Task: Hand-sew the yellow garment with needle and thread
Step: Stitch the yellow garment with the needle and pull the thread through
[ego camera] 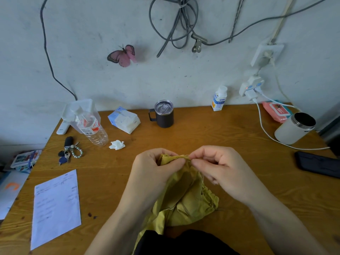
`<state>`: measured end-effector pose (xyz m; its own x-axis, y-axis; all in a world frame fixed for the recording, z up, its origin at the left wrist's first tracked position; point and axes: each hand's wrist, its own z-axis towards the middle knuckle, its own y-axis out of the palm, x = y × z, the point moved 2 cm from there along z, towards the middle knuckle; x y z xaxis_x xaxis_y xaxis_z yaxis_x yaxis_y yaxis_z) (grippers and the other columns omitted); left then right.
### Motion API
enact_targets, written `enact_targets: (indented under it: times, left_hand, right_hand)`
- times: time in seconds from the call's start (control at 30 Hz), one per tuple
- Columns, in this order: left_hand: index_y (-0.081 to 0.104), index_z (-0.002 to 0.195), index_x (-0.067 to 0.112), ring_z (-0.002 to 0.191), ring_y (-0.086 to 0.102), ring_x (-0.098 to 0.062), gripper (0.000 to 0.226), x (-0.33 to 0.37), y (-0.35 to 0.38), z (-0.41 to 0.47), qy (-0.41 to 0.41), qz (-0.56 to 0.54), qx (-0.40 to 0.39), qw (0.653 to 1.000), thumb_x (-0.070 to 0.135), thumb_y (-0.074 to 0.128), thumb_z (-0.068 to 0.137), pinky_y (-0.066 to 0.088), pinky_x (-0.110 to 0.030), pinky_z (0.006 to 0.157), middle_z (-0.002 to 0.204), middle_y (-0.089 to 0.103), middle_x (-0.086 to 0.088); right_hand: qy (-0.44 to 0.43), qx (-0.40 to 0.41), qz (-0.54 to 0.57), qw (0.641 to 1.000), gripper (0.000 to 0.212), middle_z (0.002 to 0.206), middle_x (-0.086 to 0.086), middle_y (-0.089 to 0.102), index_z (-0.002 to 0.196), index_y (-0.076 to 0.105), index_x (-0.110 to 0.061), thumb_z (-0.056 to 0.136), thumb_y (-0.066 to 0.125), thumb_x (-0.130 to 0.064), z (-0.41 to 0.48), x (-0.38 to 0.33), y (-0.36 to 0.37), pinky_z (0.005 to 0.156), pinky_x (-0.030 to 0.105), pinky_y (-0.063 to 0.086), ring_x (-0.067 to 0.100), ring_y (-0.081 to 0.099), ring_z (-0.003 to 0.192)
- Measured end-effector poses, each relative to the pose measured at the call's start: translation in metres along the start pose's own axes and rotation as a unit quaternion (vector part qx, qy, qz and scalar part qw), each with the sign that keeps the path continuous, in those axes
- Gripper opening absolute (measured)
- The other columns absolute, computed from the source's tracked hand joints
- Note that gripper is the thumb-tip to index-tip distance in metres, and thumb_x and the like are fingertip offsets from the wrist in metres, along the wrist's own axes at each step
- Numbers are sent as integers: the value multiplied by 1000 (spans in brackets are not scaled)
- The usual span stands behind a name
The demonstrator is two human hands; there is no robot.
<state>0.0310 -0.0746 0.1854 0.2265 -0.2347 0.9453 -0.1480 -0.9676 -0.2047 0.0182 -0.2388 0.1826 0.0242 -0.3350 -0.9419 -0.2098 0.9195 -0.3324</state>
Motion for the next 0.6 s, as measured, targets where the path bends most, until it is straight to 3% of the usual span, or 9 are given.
enact_targets:
  times: [0.17, 0.23, 0.4, 0.6]
  left_hand:
    - [78, 74, 23, 74, 73, -19, 2, -2, -2, 4, -67, -46, -85, 993, 24, 76, 73, 57, -32, 71, 74, 76, -2]
    - [78, 74, 21, 76, 72, -22, 16, -3, -3, 5, -82, -70, -108, 988, 30, 80, 62, 56, -37, 75, 77, 76, -5]
    - [77, 68, 15, 67, 71, -17, 15, -4, -2, 7, -121, -158, -176, 964, 24, 78, 56, 55, -27, 63, 72, 74, -8]
    - [77, 68, 10, 64, 72, -18, 12, -6, -2, 7, -153, -229, -204, 939, 14, 78, 56, 56, -25, 58, 71, 74, -11]
  right_hand:
    - [52, -67, 125, 989, 19, 46, -6, 45, 80, 71, -18, 89, 58, -8, 3, 6, -4, 43, 19, 36, 7, 37, 40]
    - [70, -90, 164, 980, 20, 46, -5, 44, 80, 72, -19, 88, 59, -7, 3, 8, -4, 42, 19, 34, 7, 35, 39]
    - [102, -135, 234, 957, 10, 45, -6, 42, 79, 72, -16, 80, 62, -14, 3, 12, -6, 41, 17, 34, 5, 34, 37]
    - [124, -149, 278, 941, 11, 45, -4, 41, 82, 71, -11, 78, 62, -12, 3, 15, -6, 40, 17, 34, 6, 34, 37]
